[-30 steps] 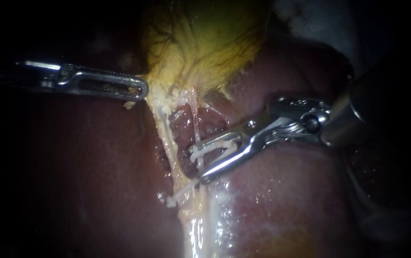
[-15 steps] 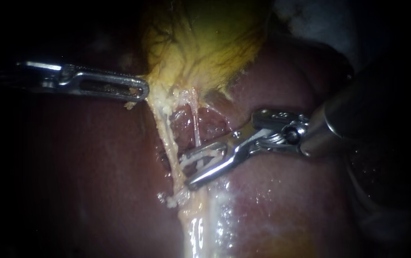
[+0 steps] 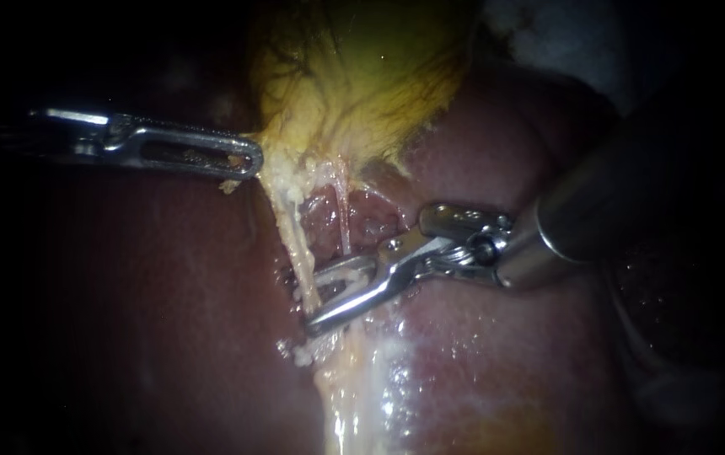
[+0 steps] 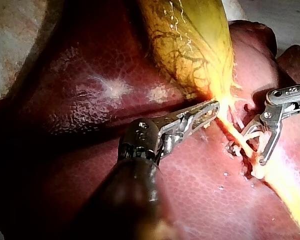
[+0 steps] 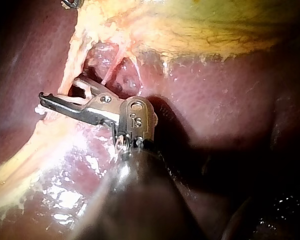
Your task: Clipping second clip left tube
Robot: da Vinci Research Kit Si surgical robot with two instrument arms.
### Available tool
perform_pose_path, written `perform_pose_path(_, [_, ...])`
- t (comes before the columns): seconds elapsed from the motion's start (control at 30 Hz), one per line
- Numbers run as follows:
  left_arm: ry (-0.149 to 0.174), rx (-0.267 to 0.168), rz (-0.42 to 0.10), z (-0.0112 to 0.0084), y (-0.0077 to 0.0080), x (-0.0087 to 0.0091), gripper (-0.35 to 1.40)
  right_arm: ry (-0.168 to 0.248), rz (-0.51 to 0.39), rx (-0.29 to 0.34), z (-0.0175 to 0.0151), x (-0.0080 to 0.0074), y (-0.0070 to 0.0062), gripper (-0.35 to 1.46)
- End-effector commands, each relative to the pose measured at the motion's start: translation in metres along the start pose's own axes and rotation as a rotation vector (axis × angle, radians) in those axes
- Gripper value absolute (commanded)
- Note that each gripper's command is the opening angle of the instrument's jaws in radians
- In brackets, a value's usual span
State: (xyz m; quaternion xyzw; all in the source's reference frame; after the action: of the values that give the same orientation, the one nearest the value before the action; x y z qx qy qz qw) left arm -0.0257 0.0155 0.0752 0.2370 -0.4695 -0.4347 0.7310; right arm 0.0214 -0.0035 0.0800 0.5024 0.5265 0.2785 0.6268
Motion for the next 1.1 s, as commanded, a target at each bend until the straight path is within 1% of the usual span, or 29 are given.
perform_pose_path(0.03, [0.0, 0.0, 0.0, 0.0, 0.0, 0.0, -0.35, 0.005, 0.0, 0.007, 0.0001, 0.0, -0.0003, 0.54])
perform_pose_path(0.33, [0.0, 0.0, 0.0, 0.0, 0.0, 0.0, -0.35, -0.007, 0.002, 0.075, 0.0013, -0.0002, -0.0024, 0.51])
perform_pose_path(0.47, [0.0, 0.0, 0.0, -0.0001, 0.0, 0.0, -0.35, -0.02, 0.003, 0.092, 0.0014, -0.0002, -0.0034, 0.49])
perform_pose_path(0.63, [0.0, 0.0, 0.0, -0.0001, 0.0, 0.0, -0.35, -0.022, 0.003, 0.095, 0.0016, -0.0003, -0.0038, 0.41])
perform_pose_path(0.77, [0.0, 0.0, 0.0, -0.0001, 0.0, 0.0, -0.35, -0.019, 0.005, 0.097, 0.0016, -0.0001, -0.0039, 0.24])
perform_pose_path(0.8, [0.0, 0.0, 0.0, -0.0001, 0.0, 0.0, -0.35, -0.018, 0.005, 0.097, 0.0015, 0.0, -0.004, 0.15])
perform_pose_path(0.97, [0.0, 0.001, 0.0, -0.0001, 0.0, 0.0, -0.35, -0.01, 0.007, 0.088, 0.0015, 0.0002, -0.004, -0.19])
perform_pose_path(1.0, [0.0, 0.001, 0.0, -0.0001, 0.0, 0.0, -0.35, -0.01, 0.007, 0.088, 0.0015, 0.0002, -0.004, -0.32])
perform_pose_path(1.03, [0.0, 0.001, 0.0, -0.0001, 0.0, 0.0, -0.35, -0.01, 0.007, 0.088, 0.0015, 0.0001, -0.004, -0.35])
perform_pose_path(1.1, [0.0, 0.001, 0.0, -0.0001, 0.0, 0.0, -0.35, -0.01, 0.006, 0.088, 0.0015, 0.0001, -0.004, -0.35])
